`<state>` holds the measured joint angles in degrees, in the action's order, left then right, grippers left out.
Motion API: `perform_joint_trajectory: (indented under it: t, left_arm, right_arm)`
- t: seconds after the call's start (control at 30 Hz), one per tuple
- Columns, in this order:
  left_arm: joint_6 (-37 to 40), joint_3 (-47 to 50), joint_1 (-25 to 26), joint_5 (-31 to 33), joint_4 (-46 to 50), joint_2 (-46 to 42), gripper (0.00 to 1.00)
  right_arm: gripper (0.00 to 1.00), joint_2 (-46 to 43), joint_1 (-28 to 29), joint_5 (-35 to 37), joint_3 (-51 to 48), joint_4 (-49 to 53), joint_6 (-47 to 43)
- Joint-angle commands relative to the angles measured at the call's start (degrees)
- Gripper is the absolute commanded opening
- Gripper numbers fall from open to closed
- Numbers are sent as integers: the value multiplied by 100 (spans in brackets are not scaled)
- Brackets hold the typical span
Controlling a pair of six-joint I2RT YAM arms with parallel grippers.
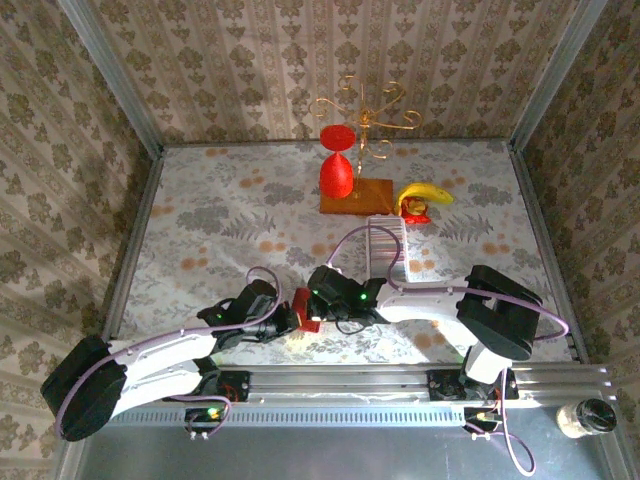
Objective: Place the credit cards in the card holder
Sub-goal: Close the button on the card holder.
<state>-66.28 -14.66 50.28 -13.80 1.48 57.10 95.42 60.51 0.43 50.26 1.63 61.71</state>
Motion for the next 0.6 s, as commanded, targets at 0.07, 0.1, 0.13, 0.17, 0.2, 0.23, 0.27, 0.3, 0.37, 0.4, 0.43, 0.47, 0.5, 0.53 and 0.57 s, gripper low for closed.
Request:
perform_joint_trajectory:
  t: [0.07, 0.1, 0.13, 0.17, 0.2, 0.23, 0.27, 0.3, 0.37, 0.4, 0.43, 0.47, 0.5, 0.53, 0.57]
  left_arm:
    - [-70, 94, 55, 53, 301, -15, 0]
    - [-84, 94, 59, 53, 301, -15, 0]
    - [-85, 99, 54, 53, 301, -23, 0]
    - [-79, 103, 60, 53, 301, -24, 0]
    - [-83, 111, 59, 53, 301, -32, 0]
    - [-87, 120, 62, 53, 301, -33, 0]
    - [-102, 121, 62, 53, 296, -30, 0]
    - [-105, 129, 63, 53, 293, -33, 0]
    - [-118, 138, 69, 53, 275, -33, 0]
    - [-105, 138, 75, 53, 272, -32, 0]
    - [-112, 143, 79, 53, 266, -32, 0]
    - [-112, 147, 79, 53, 266, -33, 0]
    - [-113, 147, 87, 58, 266, -33, 0]
    - [-123, 158, 87, 61, 257, -24, 0]
    - [-124, 167, 88, 62, 246, -24, 0]
  right_arm:
    - [0, 231, -22, -39, 5, -106, 66]
    - [0, 253, -22, -35, 31, -50, 61]
    - [0, 261, -24, -19, 45, 20, 52]
    - [0, 260, -22, 10, 47, 66, 65]
    - [0, 259, -23, 71, 37, 120, 76]
    - [0, 246, -28, 125, 4, 138, 113]
    - [0, 233, -31, 156, -22, 121, 130]
    - [0, 216, -30, 195, -42, 116, 154]
    - [0, 192, -35, 269, -75, 111, 209]
    - [0, 186, -28, 274, -95, 63, 223]
    - [0, 184, -35, 274, -104, 27, 224]
    - [0, 172, -40, 273, -105, 16, 221]
    - [0, 165, -39, 282, -104, 17, 221]
    - [0, 162, -48, 287, -95, 8, 227]
    - [0, 165, -54, 289, -95, -10, 240]
